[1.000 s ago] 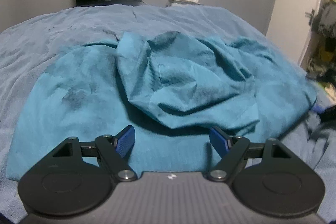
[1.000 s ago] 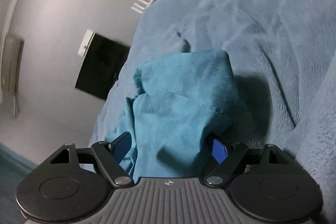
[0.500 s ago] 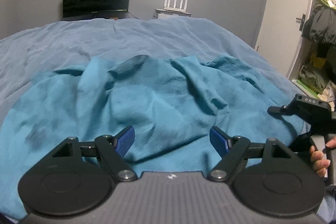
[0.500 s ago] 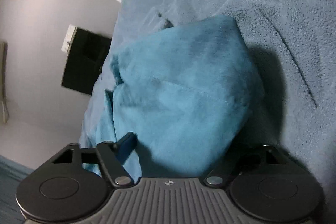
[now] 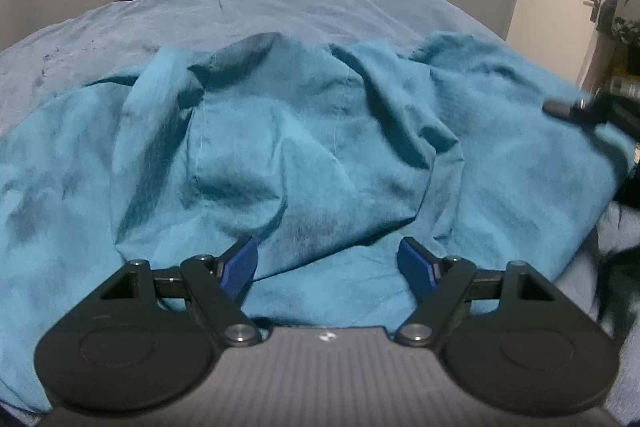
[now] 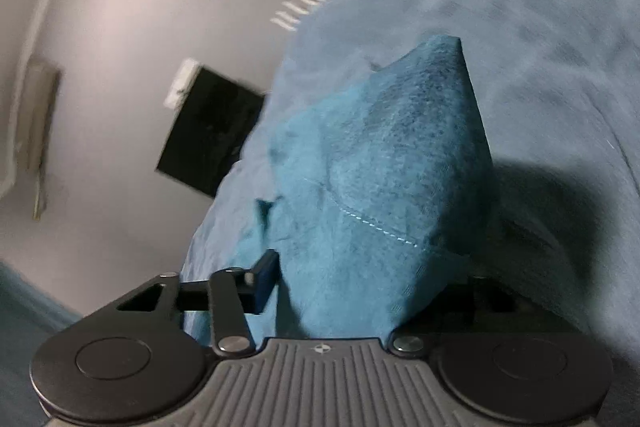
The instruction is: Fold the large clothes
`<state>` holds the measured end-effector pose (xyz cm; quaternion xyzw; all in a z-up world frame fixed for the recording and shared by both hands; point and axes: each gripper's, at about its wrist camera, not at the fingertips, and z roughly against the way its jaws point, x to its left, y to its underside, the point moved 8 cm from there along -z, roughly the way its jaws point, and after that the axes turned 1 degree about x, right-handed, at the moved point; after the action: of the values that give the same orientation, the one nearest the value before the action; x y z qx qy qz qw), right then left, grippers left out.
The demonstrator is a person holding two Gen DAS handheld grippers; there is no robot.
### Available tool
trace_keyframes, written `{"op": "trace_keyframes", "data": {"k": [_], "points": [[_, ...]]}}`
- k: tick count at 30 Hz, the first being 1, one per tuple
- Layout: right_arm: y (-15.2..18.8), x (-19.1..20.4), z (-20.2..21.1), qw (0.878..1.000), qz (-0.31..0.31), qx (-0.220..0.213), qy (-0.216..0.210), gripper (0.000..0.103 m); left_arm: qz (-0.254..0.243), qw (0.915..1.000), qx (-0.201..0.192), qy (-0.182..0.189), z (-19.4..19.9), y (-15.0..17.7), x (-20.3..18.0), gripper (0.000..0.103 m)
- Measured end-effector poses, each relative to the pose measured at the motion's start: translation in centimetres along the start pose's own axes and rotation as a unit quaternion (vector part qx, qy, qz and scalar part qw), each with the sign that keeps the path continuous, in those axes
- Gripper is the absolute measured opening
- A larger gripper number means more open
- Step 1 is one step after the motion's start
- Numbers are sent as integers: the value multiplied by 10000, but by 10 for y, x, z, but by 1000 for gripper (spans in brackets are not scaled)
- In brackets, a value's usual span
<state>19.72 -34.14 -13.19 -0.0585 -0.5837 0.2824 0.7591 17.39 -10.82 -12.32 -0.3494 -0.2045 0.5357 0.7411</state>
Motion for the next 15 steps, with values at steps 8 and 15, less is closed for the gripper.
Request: {"op": "trace_keyframes", "data": {"k": [8, 15], "points": [[26, 105, 29, 9679, 2356, -114, -869, 23, -321, 9994, 13, -119, -11, 6, -4, 76], [13, 80, 15, 9808, 1924, 24, -314, 42, -289, 9995, -28, -83, -12, 6, -3, 76]]}}
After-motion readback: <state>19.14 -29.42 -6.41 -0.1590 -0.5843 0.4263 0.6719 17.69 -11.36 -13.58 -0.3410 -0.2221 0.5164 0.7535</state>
